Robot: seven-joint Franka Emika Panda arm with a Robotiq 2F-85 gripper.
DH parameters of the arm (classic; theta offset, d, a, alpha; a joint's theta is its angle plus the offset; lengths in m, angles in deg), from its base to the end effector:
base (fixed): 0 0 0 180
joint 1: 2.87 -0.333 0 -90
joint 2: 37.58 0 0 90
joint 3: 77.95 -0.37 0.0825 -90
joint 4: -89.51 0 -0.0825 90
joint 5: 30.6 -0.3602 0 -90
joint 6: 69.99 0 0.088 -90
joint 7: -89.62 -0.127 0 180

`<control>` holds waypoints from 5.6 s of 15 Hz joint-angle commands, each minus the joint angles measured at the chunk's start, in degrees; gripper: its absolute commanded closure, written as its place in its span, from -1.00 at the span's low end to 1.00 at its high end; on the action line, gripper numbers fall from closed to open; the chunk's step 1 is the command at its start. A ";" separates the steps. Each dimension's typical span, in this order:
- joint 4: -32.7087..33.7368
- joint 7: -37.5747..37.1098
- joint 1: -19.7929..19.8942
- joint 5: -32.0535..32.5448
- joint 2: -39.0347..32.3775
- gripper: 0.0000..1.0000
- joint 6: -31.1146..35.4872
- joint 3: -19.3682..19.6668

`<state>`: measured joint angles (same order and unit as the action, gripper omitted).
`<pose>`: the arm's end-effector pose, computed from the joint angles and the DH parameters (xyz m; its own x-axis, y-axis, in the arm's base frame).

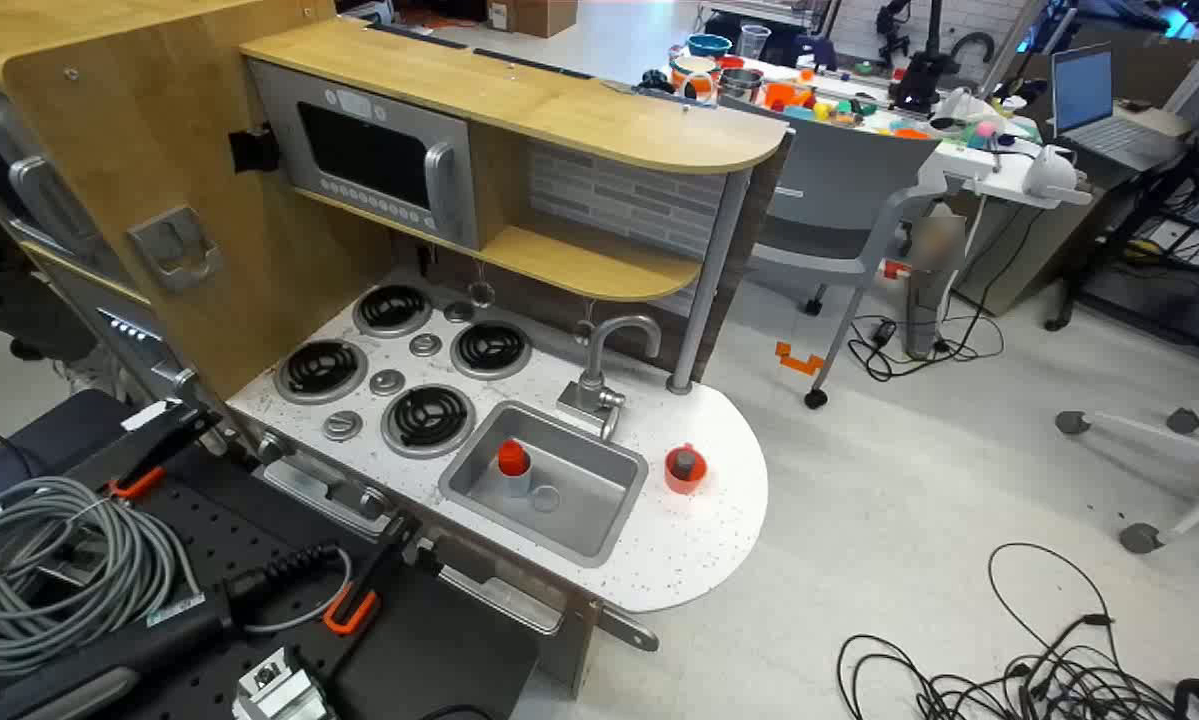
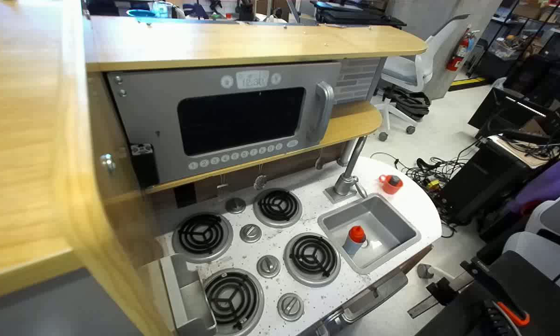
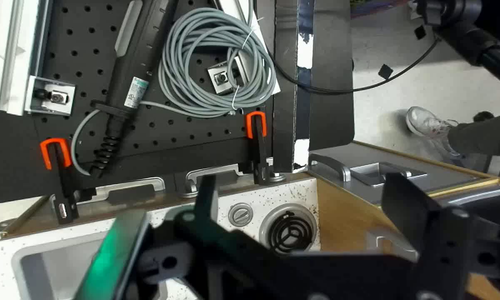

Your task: Remove the red sauce bottle from the blue cup and put it in the sink, place the sauce bottle back in the blue cup

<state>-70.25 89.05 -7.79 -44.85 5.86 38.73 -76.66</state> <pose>0.2346 0.0374 0.4379 0.9893 -0.0177 -0.1448 -0.0517 -0.9708 -0.2342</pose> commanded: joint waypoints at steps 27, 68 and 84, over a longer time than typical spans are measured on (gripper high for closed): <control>2.63 11.22 8.92 9.57 -30.60 -1.00 33.89 7.04; 62.52 12.09 8.53 20.59 -103.17 -1.00 37.87 1.81; 61.89 10.10 9.73 19.44 -102.67 -1.00 38.49 1.72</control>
<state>-9.15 100.34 1.57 -25.44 -96.72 78.24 -74.56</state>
